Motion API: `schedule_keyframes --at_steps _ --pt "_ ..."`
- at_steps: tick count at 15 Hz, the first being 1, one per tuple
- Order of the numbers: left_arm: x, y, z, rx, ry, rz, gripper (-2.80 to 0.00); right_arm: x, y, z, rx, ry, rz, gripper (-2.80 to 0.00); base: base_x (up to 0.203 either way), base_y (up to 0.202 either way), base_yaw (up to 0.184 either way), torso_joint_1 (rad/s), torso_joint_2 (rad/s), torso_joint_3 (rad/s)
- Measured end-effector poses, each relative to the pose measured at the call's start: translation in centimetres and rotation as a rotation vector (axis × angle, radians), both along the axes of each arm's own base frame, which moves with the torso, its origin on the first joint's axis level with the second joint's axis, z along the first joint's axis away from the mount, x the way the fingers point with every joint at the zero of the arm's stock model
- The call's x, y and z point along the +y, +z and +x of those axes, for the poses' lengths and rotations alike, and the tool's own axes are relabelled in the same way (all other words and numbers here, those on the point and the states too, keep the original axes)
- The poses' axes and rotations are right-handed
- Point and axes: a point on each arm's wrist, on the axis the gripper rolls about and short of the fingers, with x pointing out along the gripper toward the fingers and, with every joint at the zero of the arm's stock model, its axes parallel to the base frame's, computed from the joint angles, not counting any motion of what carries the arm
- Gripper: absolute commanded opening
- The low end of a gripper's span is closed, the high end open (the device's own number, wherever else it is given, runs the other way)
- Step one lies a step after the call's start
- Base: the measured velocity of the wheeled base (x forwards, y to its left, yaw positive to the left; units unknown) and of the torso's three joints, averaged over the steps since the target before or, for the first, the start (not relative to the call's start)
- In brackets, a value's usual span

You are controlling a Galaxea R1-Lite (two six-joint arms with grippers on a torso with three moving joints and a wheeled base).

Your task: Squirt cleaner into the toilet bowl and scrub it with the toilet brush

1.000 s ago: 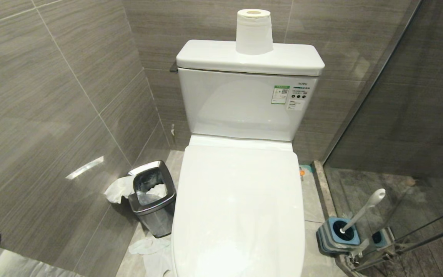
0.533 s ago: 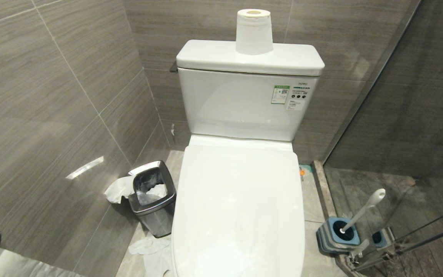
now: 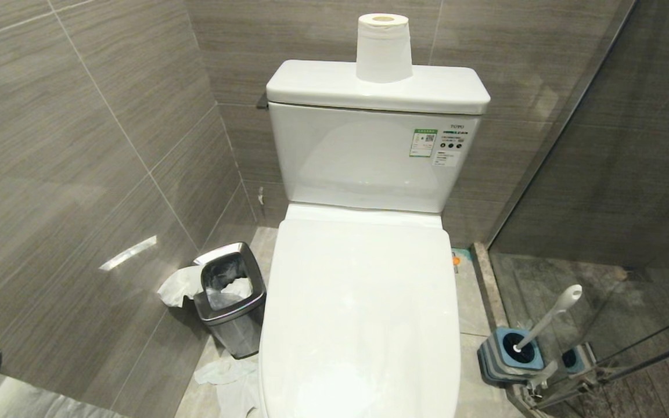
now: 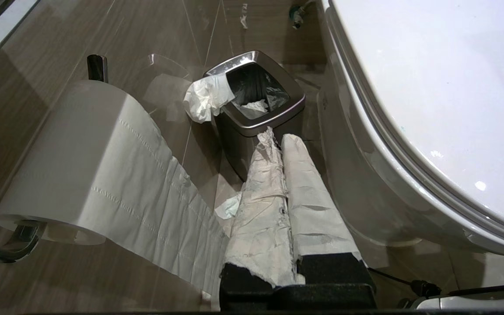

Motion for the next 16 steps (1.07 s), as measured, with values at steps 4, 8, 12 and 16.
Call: schedule_keyframes --at_steps 4,8,12,16 --pt "0.0 0.0 0.0 0.0 -0.001 0.0 -2.8 0.0 0.0 0.0 0.0 0.0 0.0 -2.8 0.0 0.0 0.0 0.0 0.0 0.0" --pt "0.0 0.0 0.0 0.0 0.0 0.0 -2.8 0.0 0.0 0.0 -0.001 0.0 0.0 -2.8 0.0 0.0 0.0 0.0 0.0 0.0" --pt "0.0 0.0 0.0 0.0 -0.001 0.0 -2.8 0.0 0.0 0.0 0.0 0.0 0.0 -2.8 0.0 0.0 0.0 0.0 0.0 0.0" --pt "0.0 0.0 0.0 0.0 -0.001 0.0 -2.8 0.0 0.0 0.0 0.0 0.0 0.0 -2.8 0.0 0.0 0.0 0.0 0.0 0.0"
